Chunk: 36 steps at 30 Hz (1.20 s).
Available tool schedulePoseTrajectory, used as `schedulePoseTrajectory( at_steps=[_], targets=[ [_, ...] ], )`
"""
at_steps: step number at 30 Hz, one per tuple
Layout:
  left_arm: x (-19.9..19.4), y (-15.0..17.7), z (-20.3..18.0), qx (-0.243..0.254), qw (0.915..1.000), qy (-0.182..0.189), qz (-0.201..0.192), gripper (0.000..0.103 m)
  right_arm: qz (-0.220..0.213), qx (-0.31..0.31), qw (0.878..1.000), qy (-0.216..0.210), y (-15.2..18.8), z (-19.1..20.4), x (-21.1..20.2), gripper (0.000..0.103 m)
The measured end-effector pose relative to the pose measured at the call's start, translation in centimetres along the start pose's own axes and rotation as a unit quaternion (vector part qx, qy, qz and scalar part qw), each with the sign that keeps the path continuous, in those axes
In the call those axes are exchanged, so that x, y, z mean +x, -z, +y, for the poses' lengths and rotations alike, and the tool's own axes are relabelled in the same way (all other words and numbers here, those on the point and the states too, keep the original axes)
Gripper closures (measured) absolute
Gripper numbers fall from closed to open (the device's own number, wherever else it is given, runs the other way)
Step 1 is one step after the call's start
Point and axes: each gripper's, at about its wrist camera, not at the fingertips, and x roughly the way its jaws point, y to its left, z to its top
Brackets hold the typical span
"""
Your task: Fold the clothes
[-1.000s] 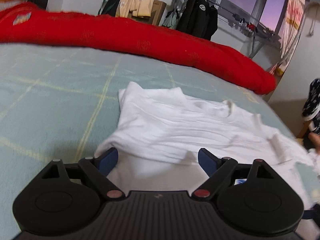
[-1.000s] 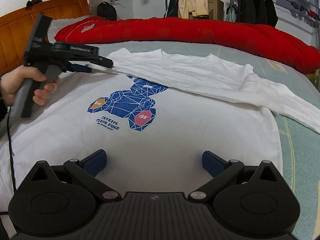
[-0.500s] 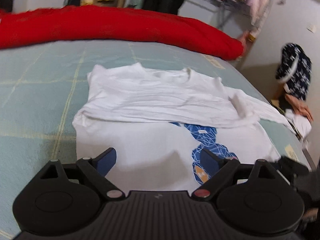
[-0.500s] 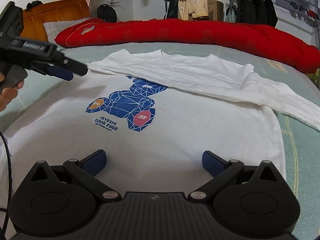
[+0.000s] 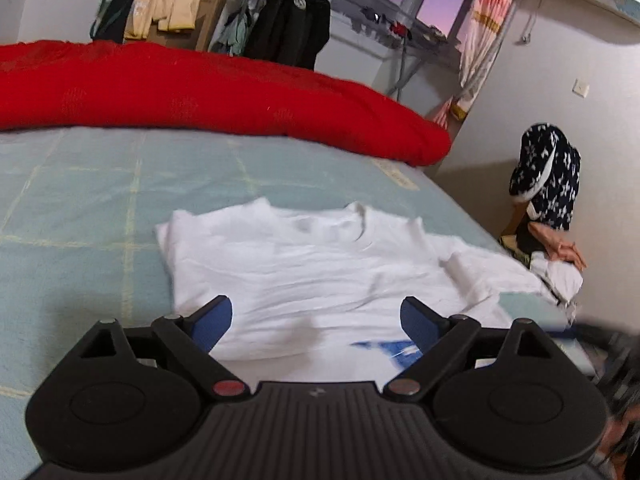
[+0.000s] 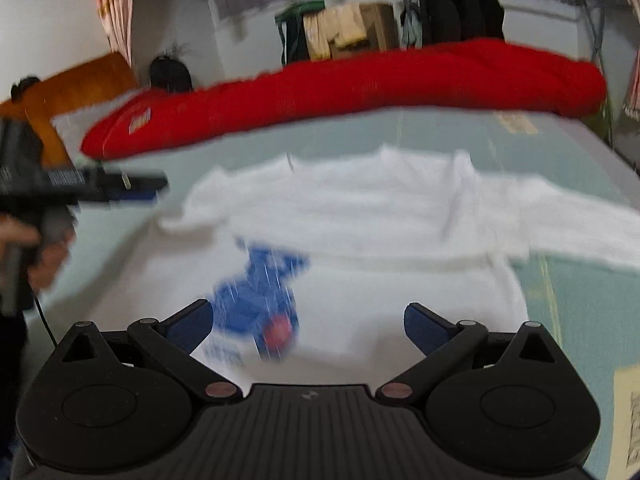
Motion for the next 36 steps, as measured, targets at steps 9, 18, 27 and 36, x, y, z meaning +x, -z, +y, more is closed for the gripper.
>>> schedulePoseTrajectory(
  at_steps=[9, 18, 27, 36],
  targets=[
    [0.2, 1.7, 4.4, 0.047, 0.9915, -0.116, -0.035, 0.012, -0.019, -0.039, 0.998, -0.043, -3.1, 5.6, 5.3, 0.000],
    [-1.4, 1.4, 10.4, -0.083, 0.9950, -0.054, -0.014, 0.009, 0.046, -0.069, 0.982, -0.171, -10.2, 8.7, 13.8, 0.000],
    [-1.4, 1.6, 11.4, -0.095, 0.9920, -0.080, -0.023, 0.008, 0.107, -0.082, 0.970, -0.202, -14.8, 9.6, 23.3, 0.000],
    [-1.0, 1.4, 11.8, -0.100, 0.9929, -0.064, -0.011, 0.008, 0.131, -0.010, 0.958, -0.256, -15.5, 8.2, 26.7, 0.000]
  ],
)
